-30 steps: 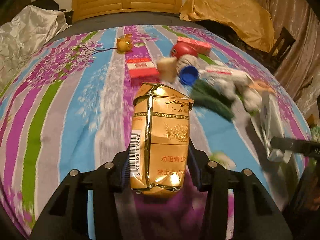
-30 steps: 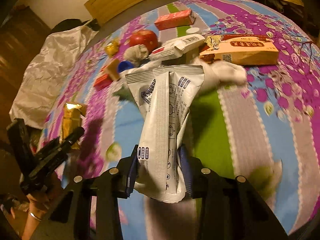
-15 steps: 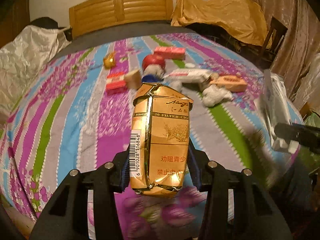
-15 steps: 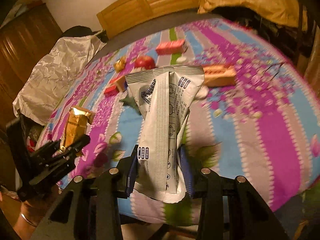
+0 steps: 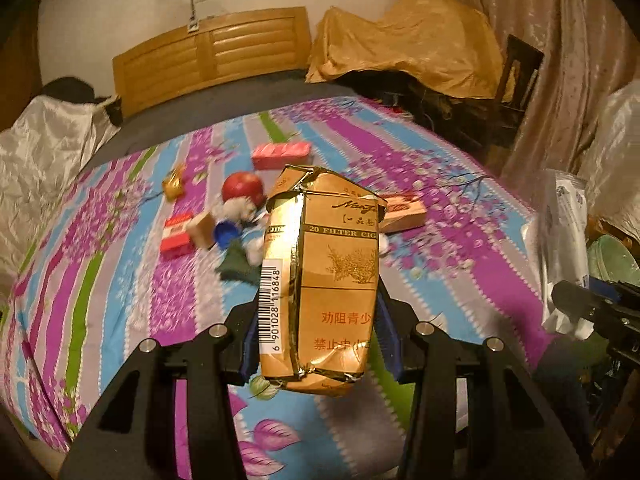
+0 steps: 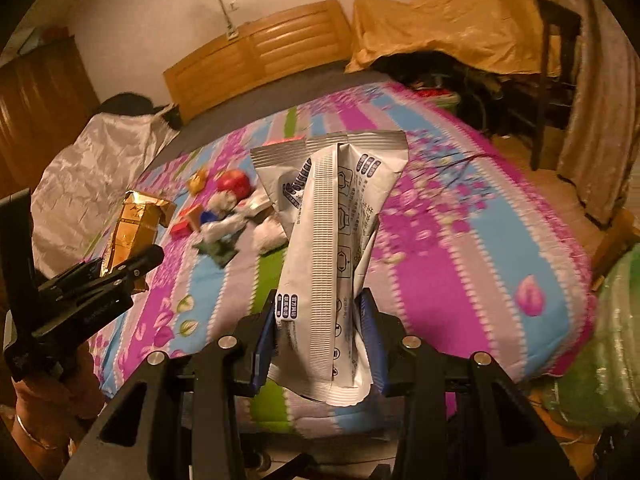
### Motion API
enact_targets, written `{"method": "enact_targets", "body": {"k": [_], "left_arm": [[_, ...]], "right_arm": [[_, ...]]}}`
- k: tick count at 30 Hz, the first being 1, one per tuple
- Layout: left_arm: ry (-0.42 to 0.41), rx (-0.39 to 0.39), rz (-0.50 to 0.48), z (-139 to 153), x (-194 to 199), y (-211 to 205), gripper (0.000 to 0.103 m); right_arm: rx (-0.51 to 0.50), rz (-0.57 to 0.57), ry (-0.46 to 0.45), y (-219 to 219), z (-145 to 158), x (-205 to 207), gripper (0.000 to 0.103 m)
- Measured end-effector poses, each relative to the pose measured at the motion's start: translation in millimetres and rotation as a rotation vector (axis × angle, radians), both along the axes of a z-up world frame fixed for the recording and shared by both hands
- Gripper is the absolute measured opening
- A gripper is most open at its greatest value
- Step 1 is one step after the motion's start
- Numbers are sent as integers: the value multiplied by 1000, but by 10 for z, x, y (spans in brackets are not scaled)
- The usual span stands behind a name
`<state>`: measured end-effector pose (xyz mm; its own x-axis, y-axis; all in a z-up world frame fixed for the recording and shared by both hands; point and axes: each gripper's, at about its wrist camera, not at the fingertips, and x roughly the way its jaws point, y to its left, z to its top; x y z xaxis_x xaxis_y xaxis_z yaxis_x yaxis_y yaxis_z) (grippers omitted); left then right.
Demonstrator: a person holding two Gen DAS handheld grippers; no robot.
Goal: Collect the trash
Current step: 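Carry the gold pack and white packet over the green trash bin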
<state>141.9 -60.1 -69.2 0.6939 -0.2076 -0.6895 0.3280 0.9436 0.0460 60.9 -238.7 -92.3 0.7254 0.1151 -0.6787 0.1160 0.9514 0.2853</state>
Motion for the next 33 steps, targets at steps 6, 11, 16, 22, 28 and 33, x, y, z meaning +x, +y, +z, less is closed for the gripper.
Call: {"method": "enact_targets", "body": {"k": [6, 11, 16, 22, 28, 33], "left_arm": [[-35, 16, -59, 139, -28, -386, 45], [-56, 26, -118, 236, -57, -752, 45], [-79, 30, -193, 324, -87, -1161, 45], [-95, 29, -315, 392, -167, -1774, 45], [-99, 27, -427, 406, -280, -2388, 45], [-104, 45, -540, 370, -387, -2968, 45]], "right_arm": [[0, -85, -28, -418, 133, -210, 41], [-1, -165, -45, -753, 194, -381, 41], [-11, -250, -62, -1065, 236, -596, 41], [-28, -379, -78, -1570, 336, -923, 41], [-46, -533, -77, -2195, 362, -1329, 41], [-77, -652, -71, -2668, 370, -1646, 41]]}}
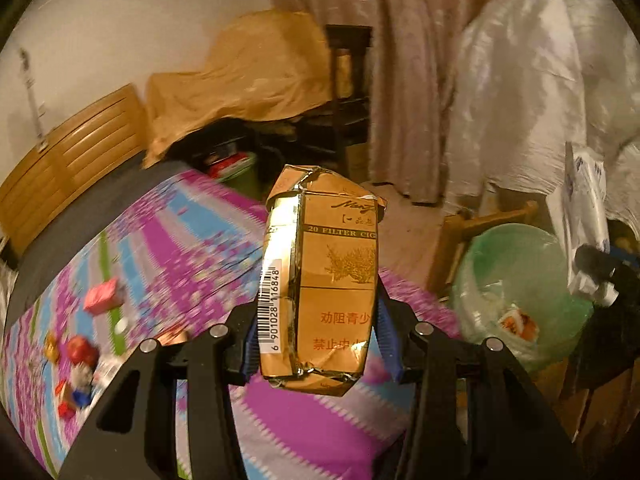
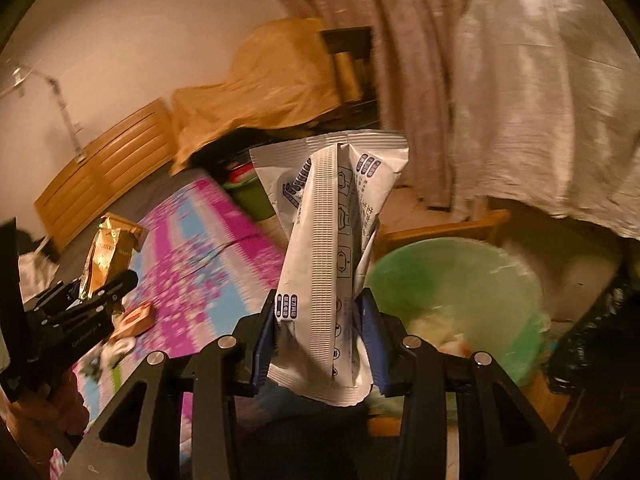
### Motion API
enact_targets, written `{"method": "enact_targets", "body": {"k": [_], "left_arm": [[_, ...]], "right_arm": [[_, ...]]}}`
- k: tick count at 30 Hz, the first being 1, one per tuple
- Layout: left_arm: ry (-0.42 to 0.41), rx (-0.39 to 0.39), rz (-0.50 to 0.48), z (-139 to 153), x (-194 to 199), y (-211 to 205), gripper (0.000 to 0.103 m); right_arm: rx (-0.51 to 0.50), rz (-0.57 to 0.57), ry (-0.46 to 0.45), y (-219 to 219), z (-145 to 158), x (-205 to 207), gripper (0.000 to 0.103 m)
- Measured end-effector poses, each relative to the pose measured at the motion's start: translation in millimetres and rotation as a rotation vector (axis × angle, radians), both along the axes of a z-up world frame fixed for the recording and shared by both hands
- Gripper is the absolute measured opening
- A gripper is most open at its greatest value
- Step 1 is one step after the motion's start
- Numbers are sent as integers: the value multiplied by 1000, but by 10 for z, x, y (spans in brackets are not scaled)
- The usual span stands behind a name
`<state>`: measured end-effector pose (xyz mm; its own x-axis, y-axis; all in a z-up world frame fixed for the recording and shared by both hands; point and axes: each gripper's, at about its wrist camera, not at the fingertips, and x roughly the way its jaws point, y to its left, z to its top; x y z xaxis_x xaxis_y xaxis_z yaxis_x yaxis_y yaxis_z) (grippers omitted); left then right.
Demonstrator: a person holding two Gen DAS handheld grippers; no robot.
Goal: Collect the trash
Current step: 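Carry the gold pack and white packet over the green trash bin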
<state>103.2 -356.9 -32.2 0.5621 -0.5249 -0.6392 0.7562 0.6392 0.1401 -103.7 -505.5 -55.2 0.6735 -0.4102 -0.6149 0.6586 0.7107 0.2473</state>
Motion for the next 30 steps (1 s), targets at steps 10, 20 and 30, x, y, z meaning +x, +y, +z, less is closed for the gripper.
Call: {"method": "enact_targets", "body": {"k": [10, 20, 30], "left_arm": [[5, 74, -238, -228, -396, -1165, 45], [46, 112, -359, -388, -673, -1730, 45], [84, 142, -389, -526, -731, -1834, 45]], "right_arm": [[-72, -187, 124, -807, -53, -594, 41], [24, -205, 190, -1179, -312, -743, 41], [58, -180, 205, -1194, -439, -692, 41]]}}
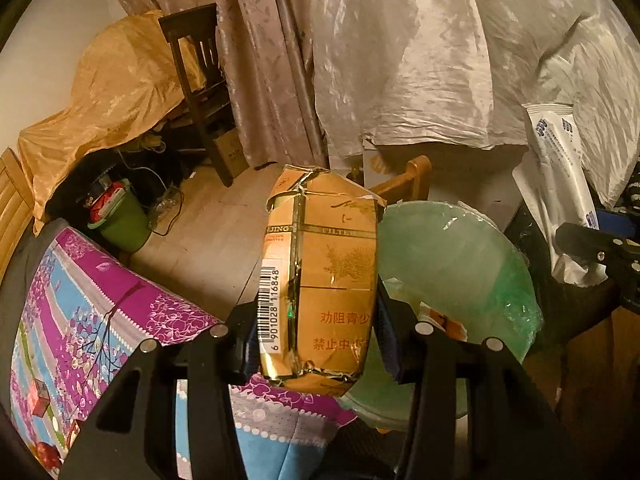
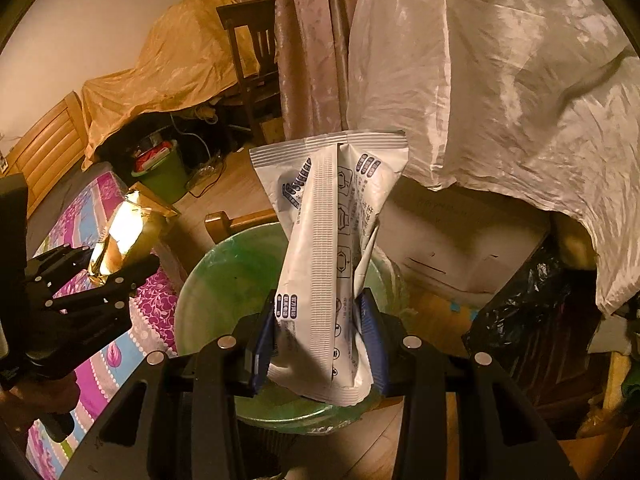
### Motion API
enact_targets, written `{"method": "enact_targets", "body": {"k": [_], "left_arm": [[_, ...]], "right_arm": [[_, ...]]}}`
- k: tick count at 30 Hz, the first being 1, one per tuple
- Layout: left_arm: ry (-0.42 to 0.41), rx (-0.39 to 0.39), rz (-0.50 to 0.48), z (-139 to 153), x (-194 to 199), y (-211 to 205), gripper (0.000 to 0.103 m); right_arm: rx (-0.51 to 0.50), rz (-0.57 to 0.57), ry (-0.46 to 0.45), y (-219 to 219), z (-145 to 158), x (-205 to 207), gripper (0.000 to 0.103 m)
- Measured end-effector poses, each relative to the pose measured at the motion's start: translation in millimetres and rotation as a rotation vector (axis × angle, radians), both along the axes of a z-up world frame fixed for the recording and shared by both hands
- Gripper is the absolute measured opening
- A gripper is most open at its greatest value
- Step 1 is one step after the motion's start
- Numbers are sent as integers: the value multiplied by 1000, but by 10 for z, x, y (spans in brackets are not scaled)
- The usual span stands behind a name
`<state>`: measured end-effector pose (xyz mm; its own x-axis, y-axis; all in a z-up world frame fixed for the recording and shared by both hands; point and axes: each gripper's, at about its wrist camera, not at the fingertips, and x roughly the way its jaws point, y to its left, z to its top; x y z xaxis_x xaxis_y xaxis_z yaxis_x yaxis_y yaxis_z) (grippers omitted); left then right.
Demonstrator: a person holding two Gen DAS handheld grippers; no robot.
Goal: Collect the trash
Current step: 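Carry the gold pack and white packet over the green trash bin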
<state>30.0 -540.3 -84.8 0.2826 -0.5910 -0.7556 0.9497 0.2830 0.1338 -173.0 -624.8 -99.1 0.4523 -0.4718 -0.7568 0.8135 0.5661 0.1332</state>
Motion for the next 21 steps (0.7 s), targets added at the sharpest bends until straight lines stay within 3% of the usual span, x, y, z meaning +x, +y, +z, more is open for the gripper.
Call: {"method": "enact_targets", "body": {"k": [21], "left_arm": [[7, 20, -39, -66, -134, -195, 45]], "right_arm": [[-19, 56, 33, -158, 26, 118, 41]]}}
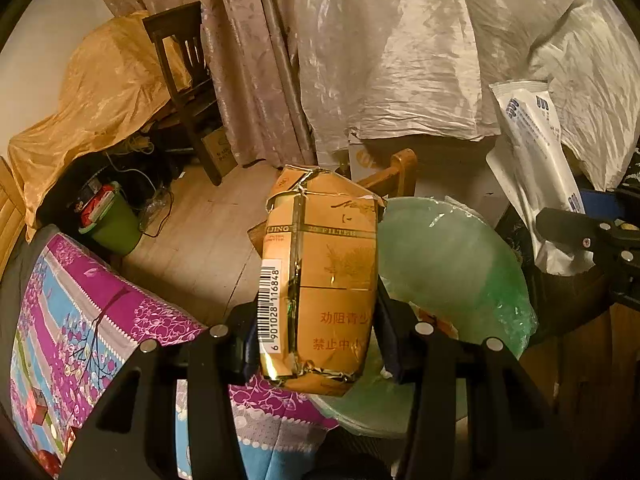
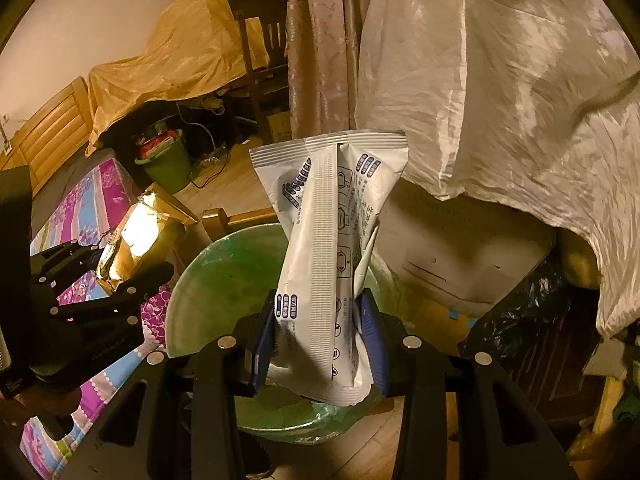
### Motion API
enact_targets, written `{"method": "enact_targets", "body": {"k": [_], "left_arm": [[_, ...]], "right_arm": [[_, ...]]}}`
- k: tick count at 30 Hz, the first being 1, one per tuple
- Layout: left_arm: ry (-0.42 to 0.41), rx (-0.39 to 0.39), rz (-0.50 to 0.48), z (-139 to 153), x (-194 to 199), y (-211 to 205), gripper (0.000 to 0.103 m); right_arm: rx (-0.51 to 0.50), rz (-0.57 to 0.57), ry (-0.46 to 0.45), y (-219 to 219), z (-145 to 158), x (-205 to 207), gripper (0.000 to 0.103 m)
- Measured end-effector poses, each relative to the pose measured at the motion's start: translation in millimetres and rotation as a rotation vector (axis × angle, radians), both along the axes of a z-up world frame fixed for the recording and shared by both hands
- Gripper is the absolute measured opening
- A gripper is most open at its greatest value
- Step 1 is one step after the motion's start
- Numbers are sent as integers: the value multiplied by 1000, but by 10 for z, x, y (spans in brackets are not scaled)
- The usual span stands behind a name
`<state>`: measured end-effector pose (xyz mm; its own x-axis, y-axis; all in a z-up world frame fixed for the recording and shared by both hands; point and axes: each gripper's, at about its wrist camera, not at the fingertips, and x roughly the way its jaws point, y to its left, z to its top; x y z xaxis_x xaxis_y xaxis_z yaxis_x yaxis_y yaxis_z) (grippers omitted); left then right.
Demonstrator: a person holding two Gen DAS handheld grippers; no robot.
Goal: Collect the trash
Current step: 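Carry the gold pack and white packet over the green trash bin, then open both tools to drop the pack and packet into the bin, then move both open tools back to the trash on the bed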
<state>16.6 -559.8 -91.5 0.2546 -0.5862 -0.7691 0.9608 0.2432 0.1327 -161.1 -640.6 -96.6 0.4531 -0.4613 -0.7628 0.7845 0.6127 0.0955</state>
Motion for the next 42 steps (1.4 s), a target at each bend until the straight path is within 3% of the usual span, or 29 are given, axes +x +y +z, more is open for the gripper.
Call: {"method": "enact_targets", "body": {"k": [4, 6, 17, 23, 29, 34, 42], "left_arm": [[59, -18, -44, 12, 1, -27, 50], [56, -26, -36, 4, 9, -15, 72], [62, -46, 37, -29, 134, 177, 72], [-23, -120, 162, -1, 288, 584, 72], [-69, -165, 374, -81, 625, 1324, 76], [-78, -149, 551, -192, 934, 2118, 76], [-38, -126, 837, -363, 1288, 3676, 76]], "right_arm": [[-9, 20, 8, -34, -1, 20, 50], [-13, 12, -2, -51, 2, -3, 59], [-15, 4, -54, -7, 37, -51, 60], [-105, 55, -80, 284, 143, 108, 60], [-175, 121, -180, 810, 214, 449, 60], [-133, 236, -249, 1291, 128, 903, 60], [-76, 542, -172, 2350, -207, 1932, 62]]}}
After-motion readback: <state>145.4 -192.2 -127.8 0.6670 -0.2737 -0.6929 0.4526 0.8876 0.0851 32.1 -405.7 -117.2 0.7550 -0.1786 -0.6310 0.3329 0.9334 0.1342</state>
